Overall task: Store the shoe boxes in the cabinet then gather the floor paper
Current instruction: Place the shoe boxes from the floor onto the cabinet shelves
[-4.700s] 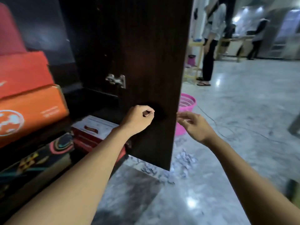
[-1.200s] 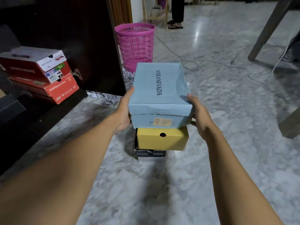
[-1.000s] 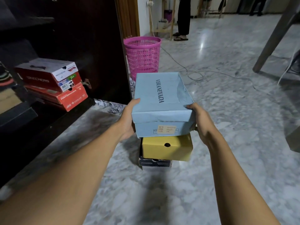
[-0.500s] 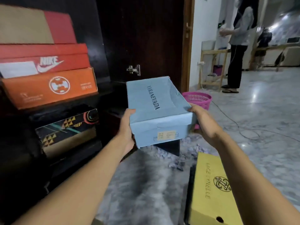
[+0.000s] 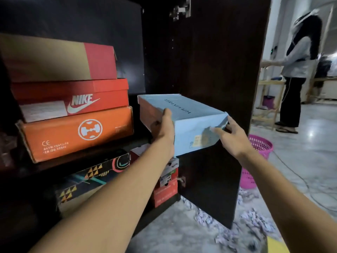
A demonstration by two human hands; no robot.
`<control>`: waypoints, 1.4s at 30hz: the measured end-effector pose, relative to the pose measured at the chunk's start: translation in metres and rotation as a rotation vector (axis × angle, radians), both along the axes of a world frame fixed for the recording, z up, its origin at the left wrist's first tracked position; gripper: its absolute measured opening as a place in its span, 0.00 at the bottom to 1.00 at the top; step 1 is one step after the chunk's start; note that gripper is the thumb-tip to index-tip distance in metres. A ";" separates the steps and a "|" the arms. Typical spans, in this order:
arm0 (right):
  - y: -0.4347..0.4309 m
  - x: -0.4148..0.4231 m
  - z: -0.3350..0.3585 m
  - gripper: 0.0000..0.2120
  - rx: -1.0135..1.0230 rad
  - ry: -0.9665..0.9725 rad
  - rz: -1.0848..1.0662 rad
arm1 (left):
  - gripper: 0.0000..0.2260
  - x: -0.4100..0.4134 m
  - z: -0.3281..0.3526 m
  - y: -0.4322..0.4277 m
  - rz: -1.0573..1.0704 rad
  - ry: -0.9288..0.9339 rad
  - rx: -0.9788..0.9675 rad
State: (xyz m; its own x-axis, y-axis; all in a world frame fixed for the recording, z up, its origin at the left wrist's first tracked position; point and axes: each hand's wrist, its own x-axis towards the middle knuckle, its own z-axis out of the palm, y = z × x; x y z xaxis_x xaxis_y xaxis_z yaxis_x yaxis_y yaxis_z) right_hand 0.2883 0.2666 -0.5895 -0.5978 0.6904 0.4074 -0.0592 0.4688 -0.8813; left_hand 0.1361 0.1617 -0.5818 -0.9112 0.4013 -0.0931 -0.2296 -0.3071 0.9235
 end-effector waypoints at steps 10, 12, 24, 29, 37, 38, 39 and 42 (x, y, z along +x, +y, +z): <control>0.011 -0.074 0.024 0.26 -0.067 -0.314 0.098 | 0.38 -0.080 0.006 0.015 0.065 -0.094 -0.121; 0.016 -0.082 0.018 0.25 -0.053 -0.335 0.115 | 0.44 -0.093 -0.004 0.024 0.039 -0.109 -0.101; 0.051 -0.161 -0.040 0.30 -0.038 -0.285 0.196 | 0.41 -0.114 -0.011 0.045 0.083 0.071 -0.217; 0.048 -0.192 -0.055 0.33 0.020 -0.234 0.120 | 0.38 -0.116 -0.027 0.032 0.080 0.440 -0.240; 0.046 -0.270 -0.064 0.35 0.043 -0.267 0.177 | 0.25 -0.173 -0.015 0.022 0.126 0.450 -0.374; 0.039 -0.275 -0.059 0.34 0.045 -0.263 0.187 | 0.25 -0.179 -0.013 0.022 0.129 0.434 -0.378; 0.034 -0.280 -0.055 0.33 0.033 -0.270 0.201 | 0.24 -0.184 -0.012 0.022 0.133 0.411 -0.384; 0.027 -0.292 -0.048 0.32 0.009 -0.300 0.262 | 0.22 -0.194 -0.007 0.022 0.127 0.324 -0.364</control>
State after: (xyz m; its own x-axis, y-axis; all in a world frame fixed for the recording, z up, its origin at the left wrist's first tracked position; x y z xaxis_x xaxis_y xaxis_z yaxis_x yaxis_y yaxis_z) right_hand -0.0032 0.2933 -0.6371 -0.8467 0.4956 0.1938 0.0810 0.4801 -0.8735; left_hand -0.0577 0.1836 -0.5885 -0.9560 0.2796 0.0893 0.1048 0.0410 0.9936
